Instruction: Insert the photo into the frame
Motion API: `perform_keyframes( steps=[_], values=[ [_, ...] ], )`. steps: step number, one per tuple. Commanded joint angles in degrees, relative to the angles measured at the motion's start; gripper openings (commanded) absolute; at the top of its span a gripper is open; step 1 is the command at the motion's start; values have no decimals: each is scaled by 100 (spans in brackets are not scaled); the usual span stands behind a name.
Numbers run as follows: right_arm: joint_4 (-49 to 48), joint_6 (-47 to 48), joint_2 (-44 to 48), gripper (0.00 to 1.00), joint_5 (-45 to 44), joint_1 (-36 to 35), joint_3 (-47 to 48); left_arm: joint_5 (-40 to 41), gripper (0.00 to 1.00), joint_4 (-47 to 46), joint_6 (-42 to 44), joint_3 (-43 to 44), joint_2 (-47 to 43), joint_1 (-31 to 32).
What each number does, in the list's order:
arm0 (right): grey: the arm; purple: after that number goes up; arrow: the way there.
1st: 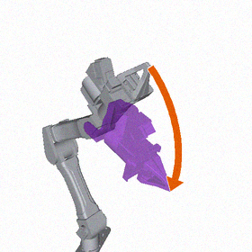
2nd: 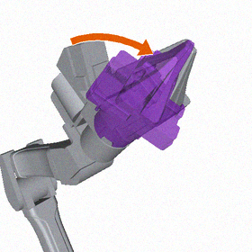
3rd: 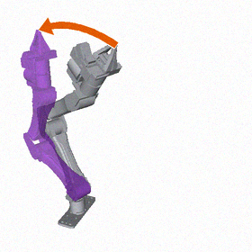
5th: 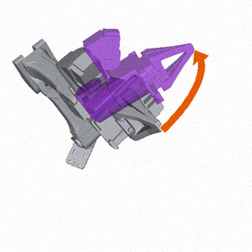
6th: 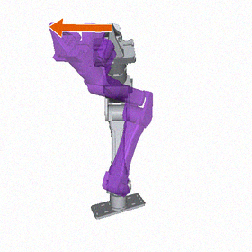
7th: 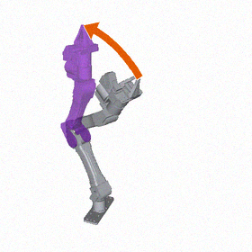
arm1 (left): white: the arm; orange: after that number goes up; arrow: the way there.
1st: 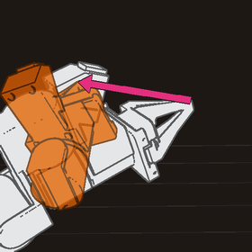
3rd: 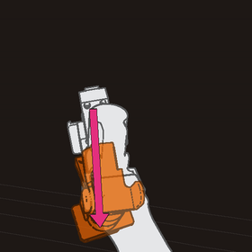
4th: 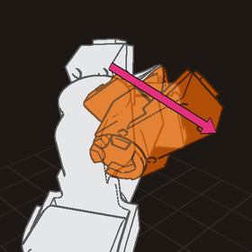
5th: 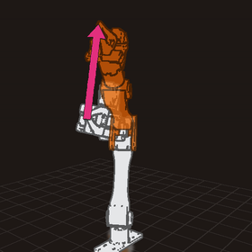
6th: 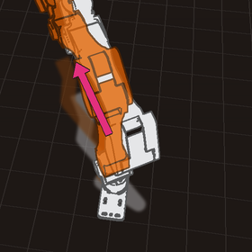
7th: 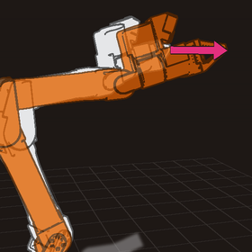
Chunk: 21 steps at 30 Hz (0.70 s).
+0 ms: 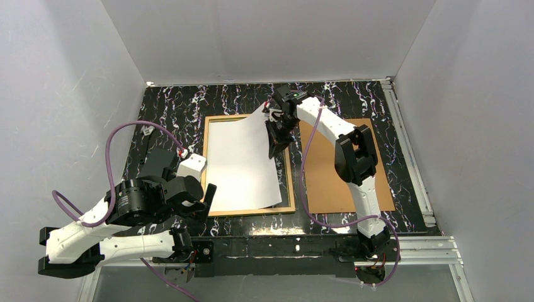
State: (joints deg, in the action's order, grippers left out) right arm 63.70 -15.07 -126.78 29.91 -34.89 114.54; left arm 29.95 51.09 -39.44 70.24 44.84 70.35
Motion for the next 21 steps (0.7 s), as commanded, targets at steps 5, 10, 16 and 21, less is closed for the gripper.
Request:
perform_keyframes(
  steps=[5, 10, 16, 21],
  values=[
    [67, -128, 524, 46, -813, -17, 87, 97, 98, 467, -63, -34, 59, 32],
    [212, -318, 702, 77, -1740, -17, 86, 84, 98, 468, -44, -31, 70, 32],
    [171, -435, 1083, 82, -2560, -16, -111, 24, 98, 528, -5, -9, 129, 32],
    [-189, -541, 1744, 84, -2954, -17, -695, 18, 98, 498, -24, -53, 130, 32]
  ],
)
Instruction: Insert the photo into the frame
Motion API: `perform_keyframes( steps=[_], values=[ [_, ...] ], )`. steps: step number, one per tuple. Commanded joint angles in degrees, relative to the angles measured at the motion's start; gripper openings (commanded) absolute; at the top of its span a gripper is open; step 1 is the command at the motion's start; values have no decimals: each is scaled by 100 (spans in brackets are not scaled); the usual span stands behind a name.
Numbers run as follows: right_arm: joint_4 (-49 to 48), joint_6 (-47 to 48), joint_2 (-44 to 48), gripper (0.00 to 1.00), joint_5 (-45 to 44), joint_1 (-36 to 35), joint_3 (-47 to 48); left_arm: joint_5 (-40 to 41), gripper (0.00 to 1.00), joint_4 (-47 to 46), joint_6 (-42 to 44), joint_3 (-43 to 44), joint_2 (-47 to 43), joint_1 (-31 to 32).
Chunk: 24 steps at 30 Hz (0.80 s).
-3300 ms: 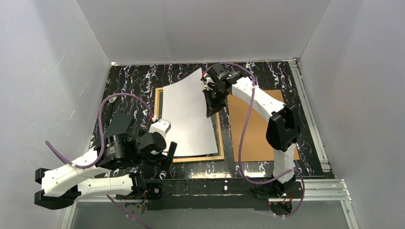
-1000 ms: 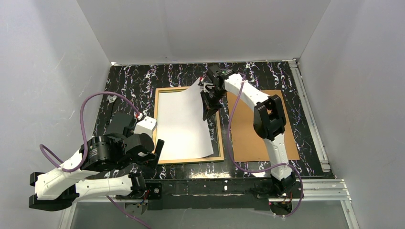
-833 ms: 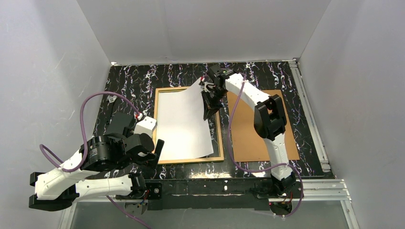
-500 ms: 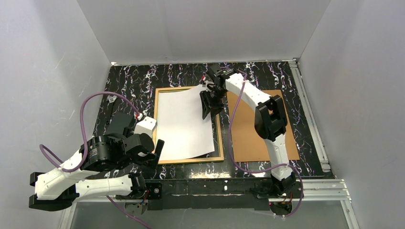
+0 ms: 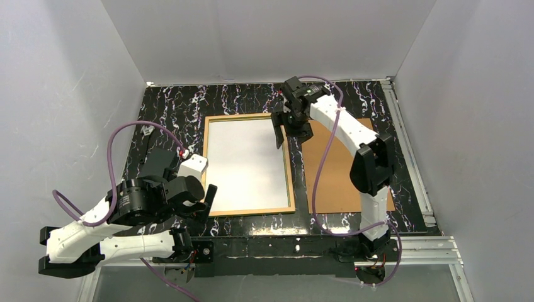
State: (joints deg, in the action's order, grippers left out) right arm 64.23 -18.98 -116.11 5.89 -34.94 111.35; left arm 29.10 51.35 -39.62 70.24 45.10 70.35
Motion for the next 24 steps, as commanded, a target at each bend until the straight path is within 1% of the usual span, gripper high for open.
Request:
perform_keyframes(
  steps=[1, 6, 10, 18, 24],
  values=[
    [-387, -176, 847, 84, -699, -13, -673, 104, 98, 467, -17, -59, 110, 32],
    [-924, -377, 1764, 86, -1187, -13, -1769, 52, 98, 401, -39, -128, 130, 31],
    [-1240, -577, 2460, 89, -1386, 3, -2689, -4, 98, 347, -62, -184, 185, 27],
    [-1634, -927, 3731, 92, -1269, 182, -4451, -192, 98, -80, -259, -542, 359, 32],
    [-1739, -1110, 4683, 97, -1106, 552, -5404, -429, 98, -278, -296, -611, 759, 26]
  ],
)
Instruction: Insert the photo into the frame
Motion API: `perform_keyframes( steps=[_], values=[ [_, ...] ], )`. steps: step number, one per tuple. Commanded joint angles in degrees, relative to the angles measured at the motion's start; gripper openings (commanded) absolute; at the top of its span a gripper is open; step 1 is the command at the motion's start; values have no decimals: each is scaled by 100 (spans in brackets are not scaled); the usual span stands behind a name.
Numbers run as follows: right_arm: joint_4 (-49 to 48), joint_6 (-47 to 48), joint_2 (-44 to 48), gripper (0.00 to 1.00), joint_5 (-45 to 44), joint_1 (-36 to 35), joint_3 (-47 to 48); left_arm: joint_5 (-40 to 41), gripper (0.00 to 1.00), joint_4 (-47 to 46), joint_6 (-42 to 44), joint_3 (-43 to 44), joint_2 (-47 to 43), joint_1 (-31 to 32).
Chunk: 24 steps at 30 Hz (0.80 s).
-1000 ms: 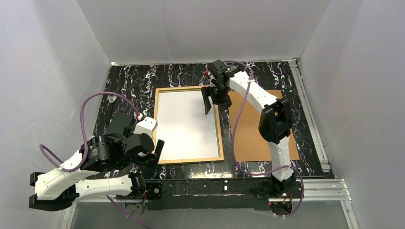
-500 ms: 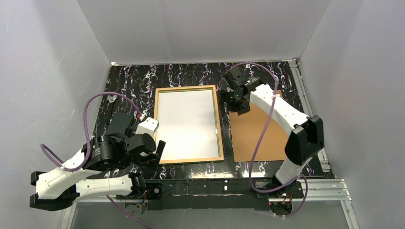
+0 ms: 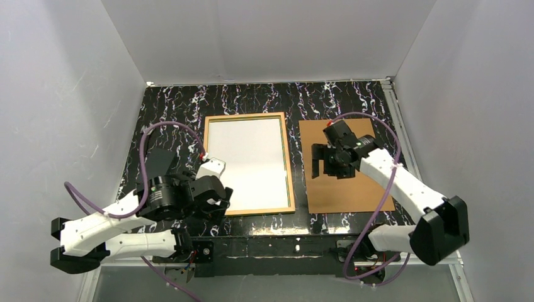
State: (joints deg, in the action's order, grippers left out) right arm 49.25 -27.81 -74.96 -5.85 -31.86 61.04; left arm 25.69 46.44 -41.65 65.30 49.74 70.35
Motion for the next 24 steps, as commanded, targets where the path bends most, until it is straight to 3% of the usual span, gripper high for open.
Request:
perform_keyframes(
  steps=[1, 11, 18, 24],
  values=[
    [-252, -234, 679, 97, 153, 333, -483, -136, 98, 169, -95, -116, 370, 31],
    [-175, -120, 1051, 98, 963, 1657, -803, -872, 98, -848, 371, 105, 1438, 16],
    [-218, -50, 831, 98, 1475, 3086, -886, -1808, 98, -1049, 885, 1287, 3021, -230],
    [28, -174, -128, 99, 1439, 4565, -633, -2812, 98, -1338, 997, 2208, 4151, -564]
  ],
)
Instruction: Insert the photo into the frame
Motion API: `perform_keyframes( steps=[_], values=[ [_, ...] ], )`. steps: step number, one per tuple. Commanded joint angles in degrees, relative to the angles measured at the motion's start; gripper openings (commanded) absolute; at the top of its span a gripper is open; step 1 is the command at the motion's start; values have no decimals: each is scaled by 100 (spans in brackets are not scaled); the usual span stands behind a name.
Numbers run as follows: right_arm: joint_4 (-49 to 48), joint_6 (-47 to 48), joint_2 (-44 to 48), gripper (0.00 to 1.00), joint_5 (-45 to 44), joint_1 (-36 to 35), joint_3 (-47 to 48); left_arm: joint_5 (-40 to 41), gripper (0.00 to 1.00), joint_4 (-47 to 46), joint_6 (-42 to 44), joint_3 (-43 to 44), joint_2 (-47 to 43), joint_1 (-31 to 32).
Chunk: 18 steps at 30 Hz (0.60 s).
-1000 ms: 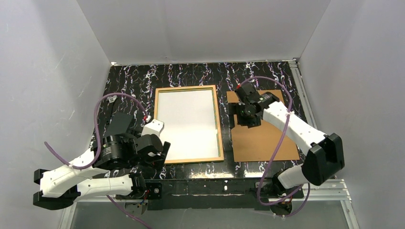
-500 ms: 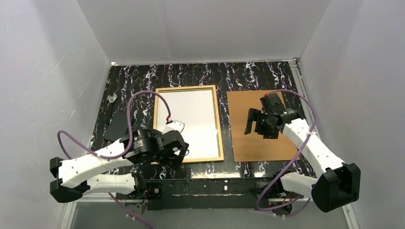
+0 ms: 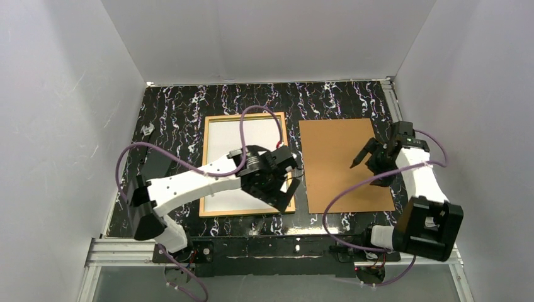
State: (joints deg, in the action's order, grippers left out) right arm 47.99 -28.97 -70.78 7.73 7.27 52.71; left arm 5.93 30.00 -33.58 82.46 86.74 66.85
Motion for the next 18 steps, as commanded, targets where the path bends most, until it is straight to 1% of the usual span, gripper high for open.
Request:
perform_keyframes(
  steps=[1, 5, 7, 10, 13, 18],
  values=[
    [198, -70, -716, 98, 47, 777, 282, -980, 98, 238, 168, 603, 602, -287],
    [153, -51, -1109, 98, -325, 1072, 588, -1576, 98, -308, -8, 811, 1028, -619],
    [159, -6, -1185, 98, -684, 1123, 750, -1792, 98, -709, -125, 809, 1195, -781],
    [237, 16, -1319, 98, -1493, 1164, 978, -2066, 98, -1276, -338, 810, 1445, -1040],
    [212, 60, -1459, 98, -1831, 1220, 1055, -2211, 98, -1831, -505, 853, 1719, -1182],
    [128, 97, -1765, 98, -2093, 1380, 1041, -2149, 98, -2292, -580, 1067, 2182, -1236]
  ],
)
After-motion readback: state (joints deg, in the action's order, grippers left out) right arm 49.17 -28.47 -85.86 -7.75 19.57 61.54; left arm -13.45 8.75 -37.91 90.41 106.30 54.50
